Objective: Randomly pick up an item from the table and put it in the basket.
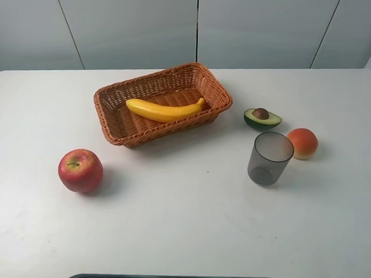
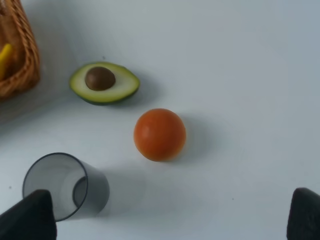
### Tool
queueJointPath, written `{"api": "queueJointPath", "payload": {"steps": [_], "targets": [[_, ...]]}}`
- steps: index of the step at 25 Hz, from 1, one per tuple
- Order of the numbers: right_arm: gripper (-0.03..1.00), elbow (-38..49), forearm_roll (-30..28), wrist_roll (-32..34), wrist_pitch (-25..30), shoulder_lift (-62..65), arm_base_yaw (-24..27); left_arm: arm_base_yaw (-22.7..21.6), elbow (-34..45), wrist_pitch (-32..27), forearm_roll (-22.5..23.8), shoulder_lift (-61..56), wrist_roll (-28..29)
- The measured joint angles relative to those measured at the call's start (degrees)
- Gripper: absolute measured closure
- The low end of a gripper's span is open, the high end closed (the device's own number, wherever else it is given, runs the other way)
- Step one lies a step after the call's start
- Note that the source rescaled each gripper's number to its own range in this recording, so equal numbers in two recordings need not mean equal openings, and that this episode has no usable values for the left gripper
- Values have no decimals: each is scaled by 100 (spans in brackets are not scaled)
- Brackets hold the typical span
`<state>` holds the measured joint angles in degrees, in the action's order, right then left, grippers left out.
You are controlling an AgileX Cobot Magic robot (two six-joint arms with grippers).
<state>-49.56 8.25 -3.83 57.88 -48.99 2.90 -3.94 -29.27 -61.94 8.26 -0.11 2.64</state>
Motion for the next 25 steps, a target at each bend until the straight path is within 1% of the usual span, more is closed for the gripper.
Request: {"api": "queueJointPath", "payload": {"steps": [5,12,20,25], "targets": [[-3,19,-13,0,400,964,0,0,0,0,0,0,0],[-3,438,-21,-202,581,2215,0,0,0,0,0,0,0],[-3,909,-140,-223,847,3597,0,0,0,0,0,0,0],[-3,995,-140,-223,952,4256,0,0,0,0,0,0,0]]}}
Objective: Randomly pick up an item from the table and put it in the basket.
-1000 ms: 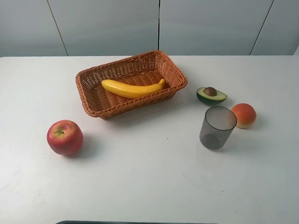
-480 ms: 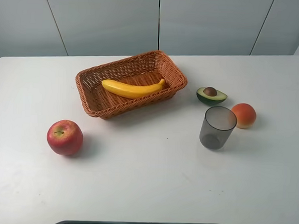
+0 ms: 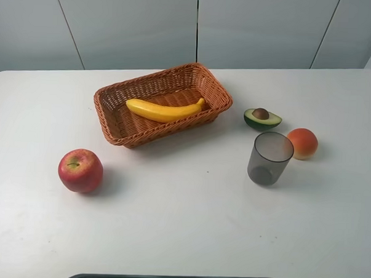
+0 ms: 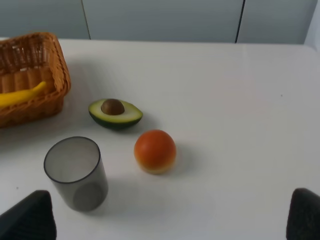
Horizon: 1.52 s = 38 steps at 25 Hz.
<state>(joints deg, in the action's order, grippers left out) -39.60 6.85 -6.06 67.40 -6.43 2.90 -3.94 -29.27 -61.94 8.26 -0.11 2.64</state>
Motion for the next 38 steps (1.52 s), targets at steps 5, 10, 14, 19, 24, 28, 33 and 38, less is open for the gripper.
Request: {"api": "queueJointPath", "payload": {"steps": [5,10,14,19,24,28,33,38], "targets": [[-3,9,-33,0,102,416,14,0,0,0,0,0,0],[-3,99,-127,-11,183,633,17,0,0,0,0,0,0],[-3,313,-127,-21,209,633,17,0,0,0,0,0,0],[-3,461,-27,-21,192,633,17,0,0,0,0,0,0],[-3,486,14,-21,192,633,17,0,0,0,0,0,0],[-3,495,104,-37,177,633,17,0,0,0,0,0,0],[-3,495,117,-133,-187,633,17,0,0,0,0,0,0],[-3,725,117,-314,-295,633,17,0,0,0,0,0,0]]}}
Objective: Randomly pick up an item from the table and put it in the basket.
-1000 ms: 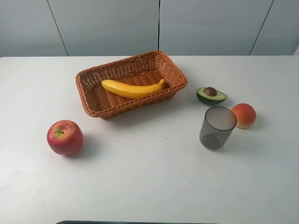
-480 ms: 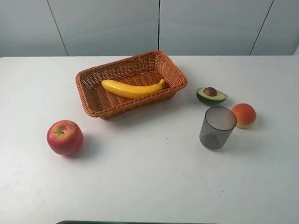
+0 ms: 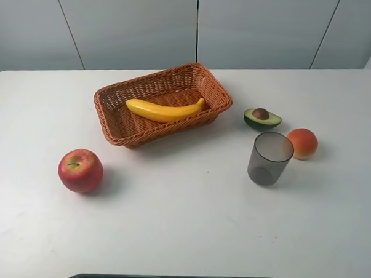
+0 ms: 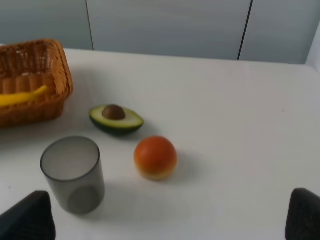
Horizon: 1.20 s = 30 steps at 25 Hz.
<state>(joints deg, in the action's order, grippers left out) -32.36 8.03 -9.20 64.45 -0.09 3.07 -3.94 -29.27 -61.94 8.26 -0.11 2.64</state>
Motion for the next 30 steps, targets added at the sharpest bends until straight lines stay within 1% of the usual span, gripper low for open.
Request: {"api": "queueJointPath", "payload": {"steps": [4,16,18,21,26,30], "targets": [[-3,282,0,11,-68,0,0,0,0,0,0,0,0],[-3,285,0,54,-119,0,0,0,0,0,0,0,0],[-3,295,0,131,-119,0,0,0,0,0,0,0,0],[-3,295,-167,366,-130,0,0,0,0,0,0,0,0],[-3,295,-281,506,-130,0,-297,0,0,0,0,0,0],[-3,295,-292,529,-141,0,-364,0,0,0,0,0,0]]}}
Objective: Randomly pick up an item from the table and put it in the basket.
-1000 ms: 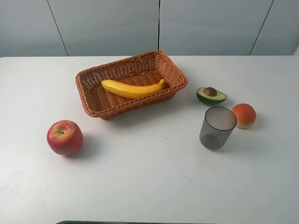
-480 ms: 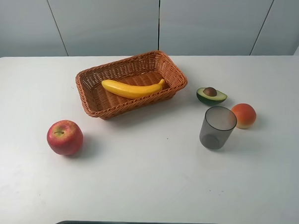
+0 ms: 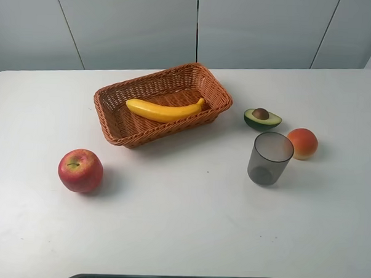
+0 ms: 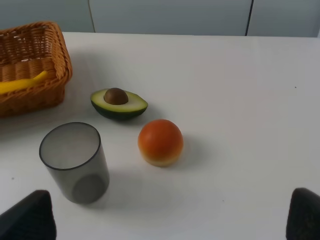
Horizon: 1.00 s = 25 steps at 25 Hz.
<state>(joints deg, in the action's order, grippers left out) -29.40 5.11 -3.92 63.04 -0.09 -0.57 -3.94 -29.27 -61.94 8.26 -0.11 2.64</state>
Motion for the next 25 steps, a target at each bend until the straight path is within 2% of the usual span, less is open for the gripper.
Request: {"api": "queueJointPath", "payload": {"steps": [25], "targets": [[-3,0,19,-37,0,0,0,0,0,0,0,0,0]]}}
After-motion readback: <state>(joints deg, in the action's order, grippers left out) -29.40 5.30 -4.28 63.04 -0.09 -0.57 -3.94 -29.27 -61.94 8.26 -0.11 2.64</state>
